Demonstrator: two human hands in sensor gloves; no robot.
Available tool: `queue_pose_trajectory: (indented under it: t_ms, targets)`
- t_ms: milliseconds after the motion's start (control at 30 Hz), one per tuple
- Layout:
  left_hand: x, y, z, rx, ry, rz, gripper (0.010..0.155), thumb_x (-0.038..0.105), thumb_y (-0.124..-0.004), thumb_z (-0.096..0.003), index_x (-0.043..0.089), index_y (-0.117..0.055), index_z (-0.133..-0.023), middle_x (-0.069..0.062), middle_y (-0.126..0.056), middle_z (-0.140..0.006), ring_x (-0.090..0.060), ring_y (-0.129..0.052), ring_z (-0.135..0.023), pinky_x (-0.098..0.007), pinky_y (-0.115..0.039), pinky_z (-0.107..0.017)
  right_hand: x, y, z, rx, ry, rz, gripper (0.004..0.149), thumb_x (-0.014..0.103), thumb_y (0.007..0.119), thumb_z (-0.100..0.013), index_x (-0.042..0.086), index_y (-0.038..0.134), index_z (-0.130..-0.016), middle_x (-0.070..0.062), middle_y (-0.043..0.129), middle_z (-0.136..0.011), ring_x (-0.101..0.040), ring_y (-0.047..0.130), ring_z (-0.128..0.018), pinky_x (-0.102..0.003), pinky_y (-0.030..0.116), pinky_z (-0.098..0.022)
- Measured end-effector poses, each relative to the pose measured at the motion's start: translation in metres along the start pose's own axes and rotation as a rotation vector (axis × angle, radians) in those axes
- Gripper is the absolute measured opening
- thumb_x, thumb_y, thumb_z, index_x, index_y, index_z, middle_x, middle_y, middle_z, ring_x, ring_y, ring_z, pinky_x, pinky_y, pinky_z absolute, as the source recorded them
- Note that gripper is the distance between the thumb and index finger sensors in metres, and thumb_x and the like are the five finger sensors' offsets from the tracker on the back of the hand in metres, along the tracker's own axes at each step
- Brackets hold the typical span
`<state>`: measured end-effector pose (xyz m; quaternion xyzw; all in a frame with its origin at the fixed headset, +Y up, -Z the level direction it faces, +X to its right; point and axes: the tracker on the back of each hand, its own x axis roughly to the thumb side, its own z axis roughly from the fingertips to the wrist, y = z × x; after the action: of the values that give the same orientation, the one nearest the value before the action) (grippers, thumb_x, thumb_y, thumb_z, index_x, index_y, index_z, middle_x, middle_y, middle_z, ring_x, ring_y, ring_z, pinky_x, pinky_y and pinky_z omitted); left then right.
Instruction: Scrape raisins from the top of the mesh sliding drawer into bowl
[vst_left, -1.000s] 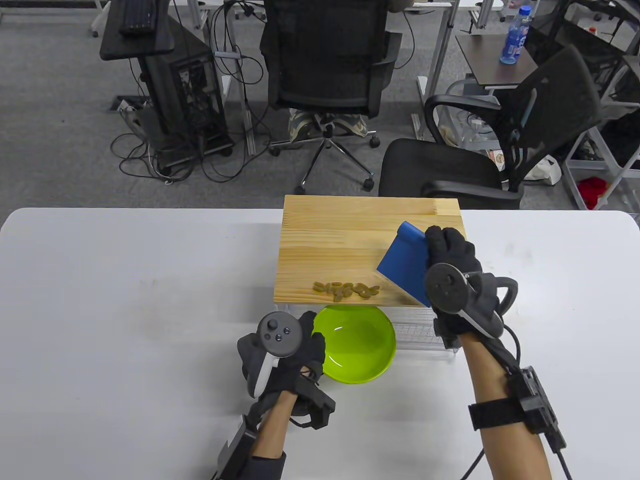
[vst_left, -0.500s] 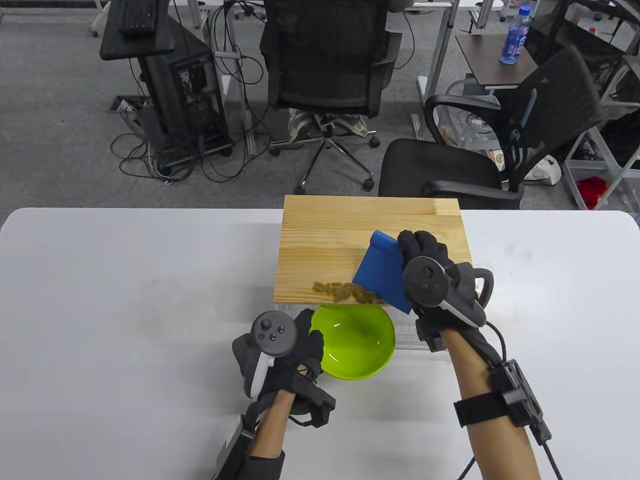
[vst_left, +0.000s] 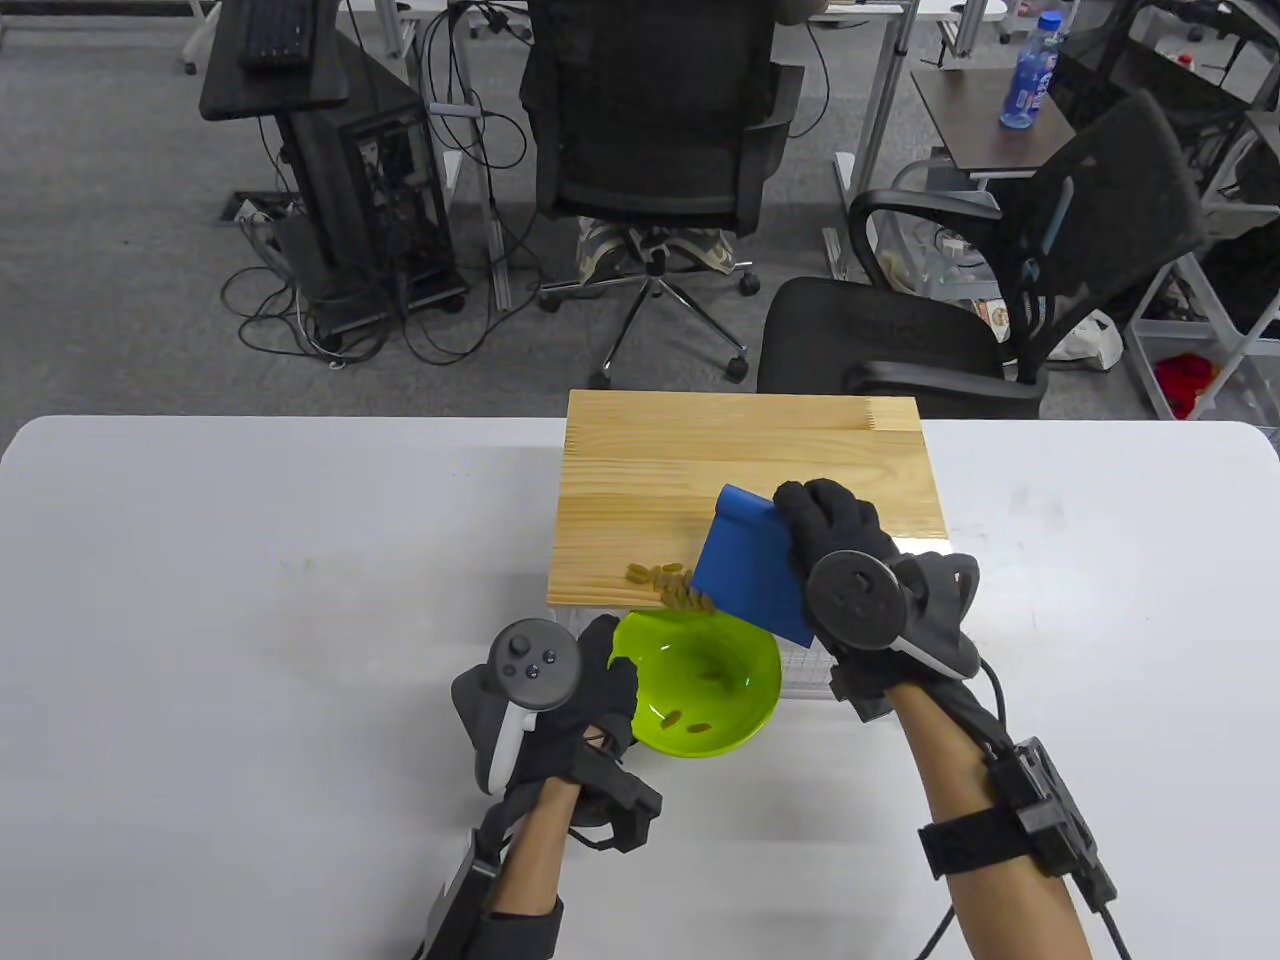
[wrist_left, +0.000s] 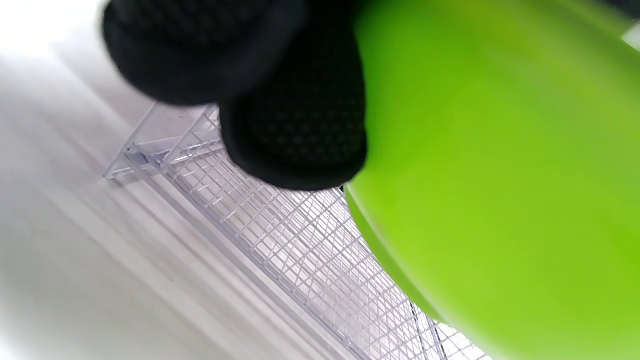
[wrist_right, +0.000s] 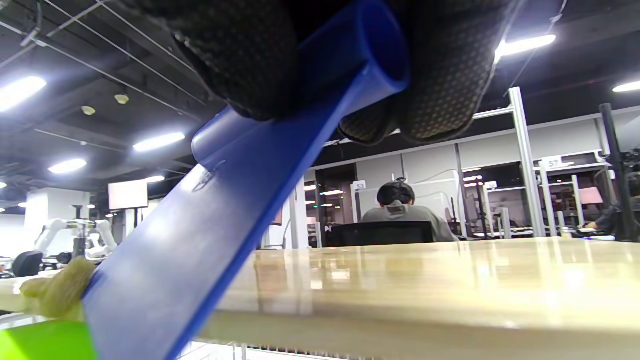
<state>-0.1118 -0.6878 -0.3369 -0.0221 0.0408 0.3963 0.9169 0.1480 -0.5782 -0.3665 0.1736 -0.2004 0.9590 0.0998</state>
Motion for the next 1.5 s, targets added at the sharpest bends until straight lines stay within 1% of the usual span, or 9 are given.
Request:
queue_pose_trajectory:
  t_ms: [267,367,500,633,833,933,1167,1300,1500]
  targets:
    - [0.001,0.002,0.001,-0.002,0.001,-0.008,0.059,0.026,-0.080,-0.0531,0.008,-0.067,-0.108,-0.014,-0.096,-0.085,-0.016,-0.113,-0.026,-0.024,-0.098,-0.019,0.002,-0.007,0.005,-0.008,-0.059,-0.037,0.057,0.018,0.080,-0.053,0.012,0.058,-0.105,-0.017,0.059,-0.105,-0.045,0.082,-0.087,-0.058,0.076,-0.061]
    - [0.001,0.002,0.001,-0.002,0.003,-0.007,0.059,0.026,-0.080,-0.0531,0.008,-0.067,-0.108,-0.014,-0.096,-0.085,-0.016,-0.113,-0.026,-0.024,-0.098,-0.019,0.001,-0.011,0.002,-0.037,-0.035,-0.046,0.057,0.018,0.080,-0.053,0.012,0.057,-0.105,-0.017,0.060,-0.105,-0.045,0.082,-0.087,-0.058,0.076,-0.061]
    - [0.000,0.004,0.002,-0.001,0.008,-0.010,0.059,0.026,-0.080,-0.0532,0.008,-0.067,-0.108,-0.014,-0.096,-0.085,-0.016,-0.113,-0.026,-0.024,-0.098,-0.019,0.000,-0.012,-0.006,-0.087,0.051,-0.007,0.057,0.018,0.080,-0.053,0.011,0.057,-0.105,-0.018,0.059,-0.105,-0.045,0.081,-0.087,-0.058,0.076,-0.061]
    - [-0.001,0.005,0.002,0.006,0.014,-0.010,0.059,0.026,-0.080,-0.0531,0.008,-0.066,-0.108,-0.014,-0.096,-0.085,-0.016,-0.113,-0.026,-0.024,-0.098,-0.019,0.002,-0.003,-0.020,-0.110,0.137,0.045,0.057,0.017,0.080,-0.053,0.011,0.057,-0.105,-0.018,0.059,-0.105,-0.046,0.081,-0.087,-0.058,0.076,-0.061]
    - [-0.002,0.007,0.003,0.019,0.025,-0.009,0.060,0.026,-0.080,-0.0532,0.008,-0.066,-0.108,-0.014,-0.096,-0.085,-0.016,-0.113,-0.026,-0.024,-0.098,-0.019,0.012,0.018,-0.043,-0.046,0.168,0.140,0.057,0.017,0.080,-0.053,0.011,0.058,-0.105,-0.018,0.060,-0.104,-0.046,0.081,-0.086,-0.058,0.076,-0.060]
    - [-0.004,0.008,0.002,0.023,0.034,-0.010,0.060,0.026,-0.080,-0.0533,0.008,-0.066,-0.108,-0.014,-0.095,-0.085,-0.016,-0.113,-0.026,-0.025,-0.098,-0.019,0.017,0.025,-0.052,-0.029,0.179,0.106,0.057,0.017,0.079,-0.053,0.010,0.057,-0.105,-0.018,0.060,-0.104,-0.046,0.082,-0.087,-0.058,0.076,-0.060]
    - [-0.007,0.011,0.002,0.028,0.047,0.000,0.061,0.026,-0.080,-0.0534,0.007,-0.065,-0.109,-0.015,-0.095,-0.086,-0.016,-0.113,-0.026,-0.025,-0.098,-0.019,0.031,0.031,-0.057,-0.007,0.089,0.056,0.057,0.017,0.079,-0.053,0.011,0.057,-0.105,-0.018,0.059,-0.105,-0.046,0.081,-0.087,-0.059,0.076,-0.061]
    - [-0.007,0.012,0.002,0.032,0.048,-0.007,0.061,0.026,-0.080,-0.0533,0.007,-0.064,-0.109,-0.015,-0.095,-0.086,-0.016,-0.113,-0.026,-0.025,-0.098,-0.019,0.038,0.029,-0.054,0.000,0.032,0.048,0.057,0.017,0.079,-0.053,0.011,0.057,-0.105,-0.017,0.058,-0.106,-0.045,0.081,-0.088,-0.059,0.076,-0.061]
    - [-0.008,0.017,0.002,0.035,0.053,-0.019,0.061,0.026,-0.080,-0.0535,0.007,-0.063,-0.110,-0.015,-0.095,-0.086,-0.016,-0.113,-0.026,-0.025,-0.098,-0.019,0.044,0.025,-0.042,-0.013,-0.093,0.011,0.057,0.017,0.079,-0.052,0.012,0.057,-0.105,-0.016,0.059,-0.105,-0.045,0.081,-0.089,-0.058,0.075,-0.062]
